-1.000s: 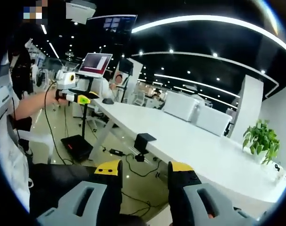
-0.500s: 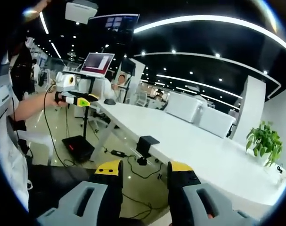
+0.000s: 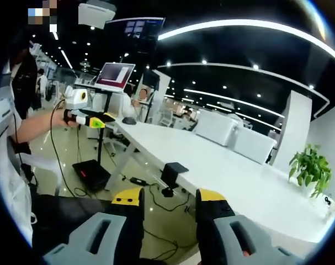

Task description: Clamp the fixed fixture on the desktop, loosen the retaining clip, secure it to the edge of the desk, and tighten the retaining clip.

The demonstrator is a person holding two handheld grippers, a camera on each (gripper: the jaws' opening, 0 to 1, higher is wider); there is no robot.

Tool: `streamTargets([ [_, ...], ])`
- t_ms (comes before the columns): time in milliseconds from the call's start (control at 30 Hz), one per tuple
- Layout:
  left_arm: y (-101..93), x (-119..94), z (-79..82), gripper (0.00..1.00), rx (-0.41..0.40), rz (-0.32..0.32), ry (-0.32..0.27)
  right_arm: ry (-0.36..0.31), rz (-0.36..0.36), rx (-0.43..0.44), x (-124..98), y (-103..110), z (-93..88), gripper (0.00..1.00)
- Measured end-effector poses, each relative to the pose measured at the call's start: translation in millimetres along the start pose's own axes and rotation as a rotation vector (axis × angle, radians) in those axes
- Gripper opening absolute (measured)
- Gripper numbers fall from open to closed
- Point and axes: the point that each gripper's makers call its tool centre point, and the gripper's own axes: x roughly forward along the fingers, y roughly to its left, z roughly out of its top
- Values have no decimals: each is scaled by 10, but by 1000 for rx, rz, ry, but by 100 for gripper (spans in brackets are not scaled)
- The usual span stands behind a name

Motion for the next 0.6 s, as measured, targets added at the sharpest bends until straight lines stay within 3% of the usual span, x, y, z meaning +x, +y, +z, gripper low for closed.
streamTargets([
  [600,-106,10,18,47,-22,-3,-16,-29,-18,5,-78,25,31,35],
])
